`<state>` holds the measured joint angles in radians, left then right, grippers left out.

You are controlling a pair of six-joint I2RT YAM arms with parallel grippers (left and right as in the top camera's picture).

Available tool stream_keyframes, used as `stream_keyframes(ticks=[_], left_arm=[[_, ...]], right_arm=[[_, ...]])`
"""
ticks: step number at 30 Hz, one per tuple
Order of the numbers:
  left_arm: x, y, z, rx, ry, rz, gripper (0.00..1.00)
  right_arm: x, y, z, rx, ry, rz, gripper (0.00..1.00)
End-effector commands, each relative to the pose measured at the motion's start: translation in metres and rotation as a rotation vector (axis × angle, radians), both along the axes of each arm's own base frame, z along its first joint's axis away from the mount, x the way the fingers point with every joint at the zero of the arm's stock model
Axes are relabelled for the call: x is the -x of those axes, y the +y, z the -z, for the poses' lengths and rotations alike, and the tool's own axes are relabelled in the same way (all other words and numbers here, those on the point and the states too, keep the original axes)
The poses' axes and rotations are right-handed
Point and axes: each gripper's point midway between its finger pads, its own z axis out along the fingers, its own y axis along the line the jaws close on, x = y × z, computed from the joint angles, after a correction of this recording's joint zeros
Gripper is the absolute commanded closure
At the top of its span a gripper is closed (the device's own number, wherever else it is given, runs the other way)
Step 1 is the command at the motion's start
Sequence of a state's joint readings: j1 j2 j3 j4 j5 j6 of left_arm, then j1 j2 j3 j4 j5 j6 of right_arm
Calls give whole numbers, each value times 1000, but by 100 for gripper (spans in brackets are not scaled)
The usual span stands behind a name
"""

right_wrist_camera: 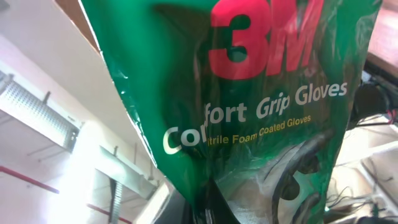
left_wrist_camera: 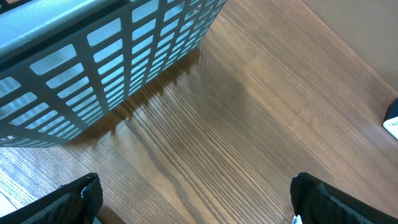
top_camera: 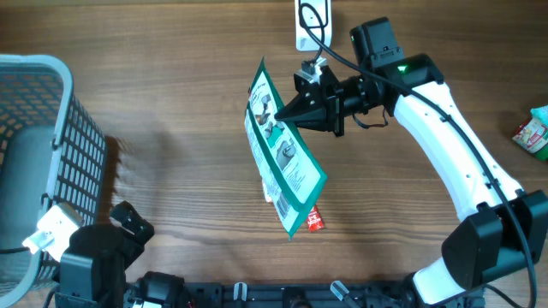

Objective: Scan the item barcode
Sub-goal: 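Lift the glove pack and hold it up at the white scanner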

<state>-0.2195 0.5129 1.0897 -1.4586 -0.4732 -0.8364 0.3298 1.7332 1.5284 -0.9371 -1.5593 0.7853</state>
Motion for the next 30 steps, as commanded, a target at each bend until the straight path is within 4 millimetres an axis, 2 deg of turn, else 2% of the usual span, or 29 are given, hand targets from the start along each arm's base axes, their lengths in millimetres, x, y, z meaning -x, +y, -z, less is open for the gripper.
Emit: stream_keyframes(ticks=[1,4,10,15,19,22,26,27,28,30], left_arm=[[1,1,-3,7,-15,-16,0],[1,1,-3,7,-15,-16,0],[1,1,-3,7,-15,-16,0],[1,1,-3,7,-15,-16,0],[1,1,-3,7,-15,-16,0],[1,1,-3,7,-15,-16,0],[1,1,-3,7,-15,-16,0],[1,1,-3,7,-15,-16,0],[1,1,-3,7,-15,-16,0],[1,1,-3,7,-15,-16,0]], right_arm=[[0,-6,-13,-79,-49,-11,96],[-10,-17,-12,-124,-192,31,96],[-28,-56,-3,-124,-238,168,96],[-35,-73,10,-101,-164,224,96],[-38,-86,11,-83,-92,268,96],[-38,-89,11,-81,-81,279,96],[-34,-80,12,-80,-104,249,96],[-34,-75,13,-87,-164,234,96],[-41,-69,18,-86,-347,215,96],[-51,-62,41,32,-505,206,96]])
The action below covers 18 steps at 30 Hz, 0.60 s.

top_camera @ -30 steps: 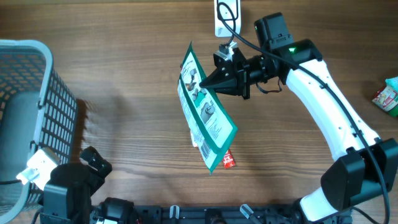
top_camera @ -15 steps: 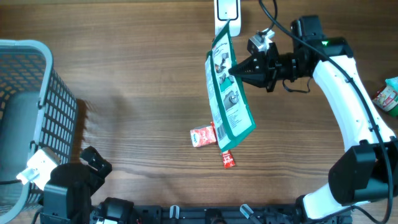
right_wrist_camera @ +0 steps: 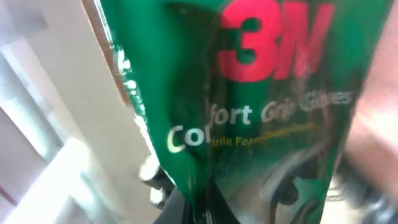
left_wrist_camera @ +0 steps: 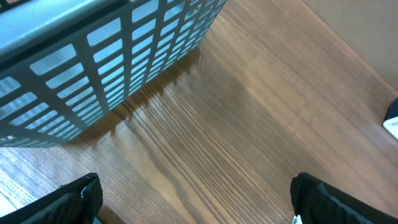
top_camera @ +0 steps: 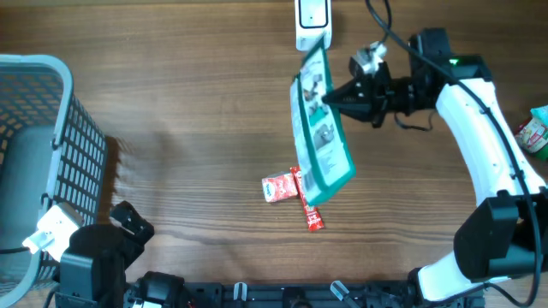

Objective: Scan the item barcode
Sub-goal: 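Lift the glove pack and hold it up at the white scanner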

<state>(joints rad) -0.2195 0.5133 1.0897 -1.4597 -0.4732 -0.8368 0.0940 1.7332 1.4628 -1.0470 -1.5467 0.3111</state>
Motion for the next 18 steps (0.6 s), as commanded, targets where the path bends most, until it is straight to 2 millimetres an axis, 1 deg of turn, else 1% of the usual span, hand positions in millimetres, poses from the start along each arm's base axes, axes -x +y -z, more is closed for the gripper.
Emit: stream_keyframes(ticks=[1,2,3,4,5,6,8,11,12,13,14,15,16,17,18], left_arm=[[0,1,-3,7,-17,-15,0],[0,1,-3,7,-17,-15,0],[0,1,-3,7,-17,-15,0],[0,1,-3,7,-17,-15,0],[0,1,-3,7,-17,-15,0],[0,1,-3,7,-17,-15,0],[0,1,-3,7,-17,-15,0],[0,1,-3,7,-17,-15,0],[0,1,-3,7,-17,-15,0],[0,1,-3,7,-17,-15,0],[0,1,-3,7,-17,-15,0],[0,1,-3,7,-17,-15,0],[0,1,-3,7,-17,-15,0],[0,1,-3,7,-17,-15,0],[0,1,-3,7,-17,-15,0]], right_arm=[[-10,11,27,158,-225,4,96],[-17,11,49,297,-277,23,96],[-25,6,70,432,-291,48,96],[-31,-2,92,590,-304,73,96],[-35,-7,110,726,-327,84,96],[-37,-6,113,761,-355,81,95],[-41,6,111,758,-491,43,96],[-43,37,98,682,-764,-42,95],[-47,47,94,671,-869,-58,95],[-53,52,92,683,-940,-58,95],[-63,55,91,723,-1013,-38,95],[-78,54,89,792,-1073,7,95],[-101,51,82,885,-1180,81,95],[-115,51,73,928,-1303,102,95],[-124,51,68,955,-1374,112,96]])
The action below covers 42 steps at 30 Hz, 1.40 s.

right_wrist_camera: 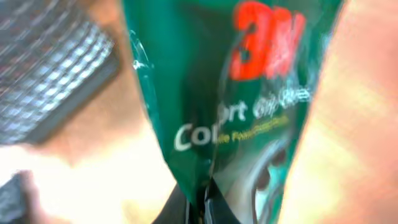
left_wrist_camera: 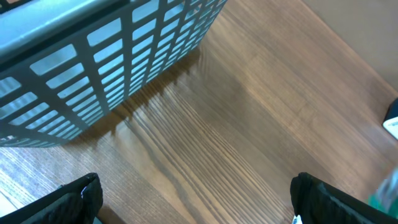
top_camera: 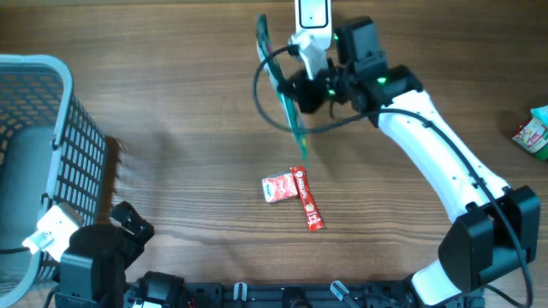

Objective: Scan the item barcode
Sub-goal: 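Lift the glove pack and hold it up at the white scanner, then carry the glove pack to the top-right corner and release it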

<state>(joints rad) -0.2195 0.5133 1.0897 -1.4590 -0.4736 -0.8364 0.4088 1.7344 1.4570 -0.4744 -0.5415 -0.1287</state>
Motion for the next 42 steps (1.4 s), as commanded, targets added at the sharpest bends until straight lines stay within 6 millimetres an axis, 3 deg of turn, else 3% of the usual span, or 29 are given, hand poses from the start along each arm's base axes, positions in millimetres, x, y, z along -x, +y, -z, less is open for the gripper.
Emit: stream_keyframes(ticks=[1,5,10,13,16,21,23,27,31,34,38,41,42], left_arm=[[1,1,-3,8,-16,-15,0],[1,1,-3,8,-16,-15,0],[1,1,-3,8,-16,-15,0],[1,1,-3,8,-16,-15,0],[1,1,-3,8,-16,-15,0],[1,1,-3,8,-16,-15,0],[1,1,-3,8,-16,-15,0],[1,1,-3,8,-16,-15,0],[1,1,-3,8,-16,-15,0],[1,1,-3,8,-16,-15,0],[1,1,-3,8,-16,-15,0],[1,1,-3,8,-16,-15,0],[1,1,-3,8,-16,-15,0]], right_arm=[[-48,-19,-14,211,-338,80,96],[-89,-25,-10,340,-549,109,96],[-158,-36,30,565,-757,146,96],[-183,-38,56,657,-801,119,96],[-202,-36,63,690,-848,114,96],[-204,-30,56,674,-870,117,96],[-200,-19,54,666,-881,101,96],[-179,26,56,597,-884,26,96],[-172,28,56,628,-868,27,96],[-169,7,32,689,-843,76,95],[-173,-67,-15,778,-803,217,96],[-180,-158,-35,783,-693,404,96],[-184,-198,-34,789,-643,481,96]])
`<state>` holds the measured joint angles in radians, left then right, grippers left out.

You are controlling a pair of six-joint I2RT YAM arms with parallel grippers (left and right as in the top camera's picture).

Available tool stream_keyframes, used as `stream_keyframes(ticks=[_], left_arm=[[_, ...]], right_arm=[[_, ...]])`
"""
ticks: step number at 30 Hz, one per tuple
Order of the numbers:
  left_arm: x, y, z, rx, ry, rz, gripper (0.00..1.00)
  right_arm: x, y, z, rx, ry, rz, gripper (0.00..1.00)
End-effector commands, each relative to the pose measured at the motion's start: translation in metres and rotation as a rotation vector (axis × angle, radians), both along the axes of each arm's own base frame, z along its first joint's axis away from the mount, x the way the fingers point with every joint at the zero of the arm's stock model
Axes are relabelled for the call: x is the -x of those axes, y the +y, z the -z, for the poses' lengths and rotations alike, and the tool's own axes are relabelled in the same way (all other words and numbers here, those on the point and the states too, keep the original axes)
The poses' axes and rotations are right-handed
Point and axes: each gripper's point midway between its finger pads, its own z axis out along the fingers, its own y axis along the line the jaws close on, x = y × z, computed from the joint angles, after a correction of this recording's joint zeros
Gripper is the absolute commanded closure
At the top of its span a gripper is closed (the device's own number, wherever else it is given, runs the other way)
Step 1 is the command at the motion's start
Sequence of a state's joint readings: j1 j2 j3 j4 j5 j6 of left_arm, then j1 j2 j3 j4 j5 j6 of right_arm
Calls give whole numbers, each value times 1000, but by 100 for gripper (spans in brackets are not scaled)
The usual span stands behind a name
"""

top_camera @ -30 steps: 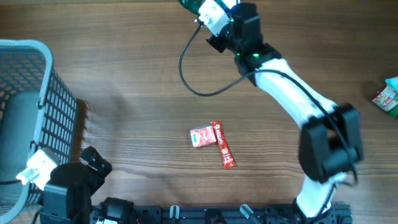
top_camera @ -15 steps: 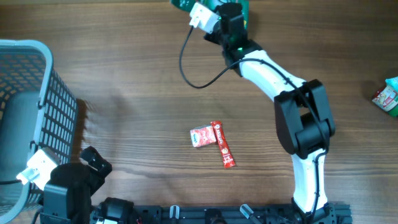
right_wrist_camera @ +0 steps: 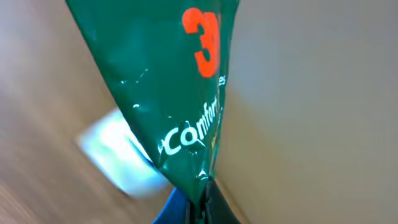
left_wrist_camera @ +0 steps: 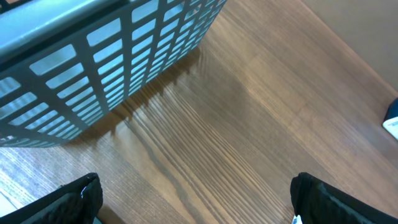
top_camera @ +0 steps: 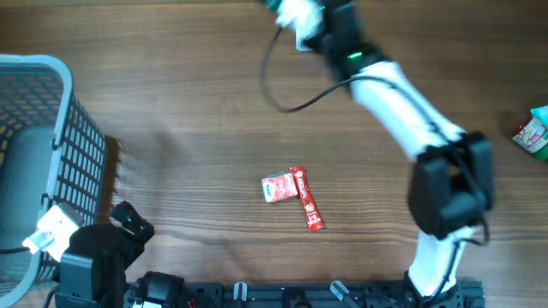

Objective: Scan the item barcode
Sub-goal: 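Carry the glove pack to the top-right corner and release it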

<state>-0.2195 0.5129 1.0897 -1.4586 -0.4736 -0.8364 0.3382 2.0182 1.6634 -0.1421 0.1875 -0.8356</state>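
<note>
A green 3M glove pack [right_wrist_camera: 180,93] fills the right wrist view, and my right gripper [right_wrist_camera: 200,198] is shut on its lower edge. A blurred white shape [right_wrist_camera: 115,158] lies on the wood just behind the pack; it may be the scanner. In the overhead view my right arm reaches to the far edge, where the gripper [top_camera: 300,13] is blurred. Only a sliver of the pack [top_camera: 272,5] shows there. My left gripper [left_wrist_camera: 199,208] hangs open over bare wood beside the basket [left_wrist_camera: 93,56].
Two small red sachets [top_camera: 295,195] lie at mid-table. A grey mesh basket [top_camera: 34,145] stands at the left edge. A green and red packet [top_camera: 533,130] sits at the right edge.
My right gripper has moved with the pack from just in front of the white scanner to the table's far edge. The pack is now mostly out of the overhead view. The left arm has not moved.
My right gripper first held the green pack flat over mid-table, covering the sachets. Then it held the pack further back and to the right, near the white scanner. Then the pack stood edge-on beside the scanner. Now it is at the far edge.
</note>
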Motion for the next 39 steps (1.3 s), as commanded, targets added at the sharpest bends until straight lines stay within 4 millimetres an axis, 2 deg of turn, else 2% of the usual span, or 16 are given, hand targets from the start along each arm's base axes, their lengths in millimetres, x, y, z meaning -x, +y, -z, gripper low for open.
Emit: stream_keyframes(ticks=[1,6,11,13,14,15,17,18,20,22,24,27,29,32,35,39], left_arm=[[1,1,-3,7,-15,-15,0],[1,1,-3,7,-15,-15,0],[1,1,-3,7,-15,-15,0],[1,1,-3,7,-15,-15,0],[1,1,-3,7,-15,-15,0],[1,1,-3,7,-15,-15,0],[1,1,-3,7,-15,-15,0],[1,1,-3,7,-15,-15,0],[1,1,-3,7,-15,-15,0],[1,1,-3,7,-15,-15,0],[1,1,-3,7,-15,-15,0],[1,1,-3,7,-15,-15,0],[1,1,-3,7,-15,-15,0],[1,1,-3,7,-15,-15,0],[1,1,-3,7,-15,-15,0],[1,1,-3,7,-15,-15,0]], right_arm=[[-13,-145,-37,-91,-44,328,96],[4,-306,10,-342,36,599,96],[43,-424,63,-548,66,927,93],[57,-449,77,-622,68,1023,66],[60,-454,77,-647,59,1047,62],[61,-457,76,-663,51,1059,50],[61,-455,65,-702,26,1073,14],[60,-450,52,-749,-3,1081,0],[50,-419,16,-865,-34,1006,0],[45,-370,-23,-991,1,846,0],[54,-298,-65,-1169,112,671,0],[77,-224,-86,-1308,285,596,0],[98,-178,-77,-1402,454,675,0],[138,-110,-42,-1311,743,686,1],[198,-35,0,-979,1019,505,6],[265,36,47,-670,1218,245,14]])
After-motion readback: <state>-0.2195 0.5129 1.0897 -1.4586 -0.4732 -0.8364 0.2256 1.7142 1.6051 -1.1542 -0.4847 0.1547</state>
